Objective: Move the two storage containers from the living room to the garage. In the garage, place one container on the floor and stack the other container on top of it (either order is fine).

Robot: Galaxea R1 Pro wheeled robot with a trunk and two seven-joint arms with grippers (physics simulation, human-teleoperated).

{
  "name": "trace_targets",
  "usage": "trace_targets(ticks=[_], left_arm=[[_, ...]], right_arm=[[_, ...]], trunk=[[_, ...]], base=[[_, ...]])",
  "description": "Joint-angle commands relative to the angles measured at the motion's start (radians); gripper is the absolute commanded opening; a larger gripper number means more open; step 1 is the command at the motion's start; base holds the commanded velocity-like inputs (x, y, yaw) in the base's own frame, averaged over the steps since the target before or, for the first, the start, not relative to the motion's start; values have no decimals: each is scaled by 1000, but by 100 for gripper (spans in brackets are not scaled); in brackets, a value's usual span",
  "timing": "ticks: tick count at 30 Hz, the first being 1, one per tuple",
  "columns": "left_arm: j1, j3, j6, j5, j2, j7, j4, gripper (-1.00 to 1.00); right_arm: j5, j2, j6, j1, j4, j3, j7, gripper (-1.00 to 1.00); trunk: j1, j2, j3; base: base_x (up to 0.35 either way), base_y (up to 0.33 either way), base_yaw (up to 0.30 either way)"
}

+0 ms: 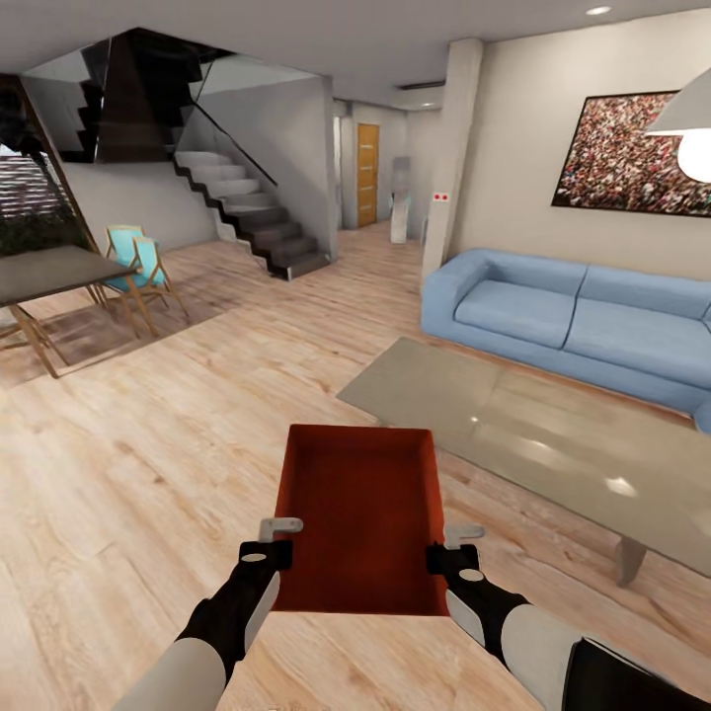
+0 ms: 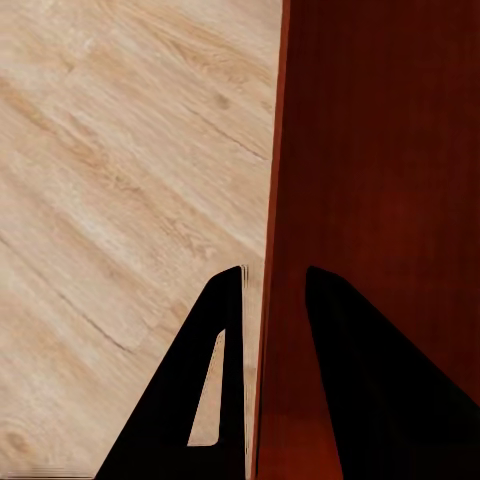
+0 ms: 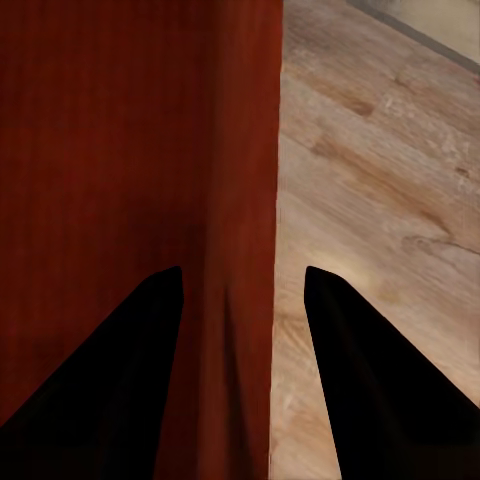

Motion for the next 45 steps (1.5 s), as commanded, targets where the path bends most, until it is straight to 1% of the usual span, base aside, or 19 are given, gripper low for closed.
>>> trace_targets(ticks=[1, 45], left_arm=[[-1, 1, 8, -20, 0, 7, -3, -100], [-1, 1, 10, -20, -1, 9, -3, -100]], right_arm=[[-15, -1, -3, 0, 0, 2, -3, -100], [-15, -1, -1, 0, 0, 2, -3, -100]], trunk=[[0, -2, -2], [0, -2, -2]], base=[[0, 0, 300], [0, 0, 299]])
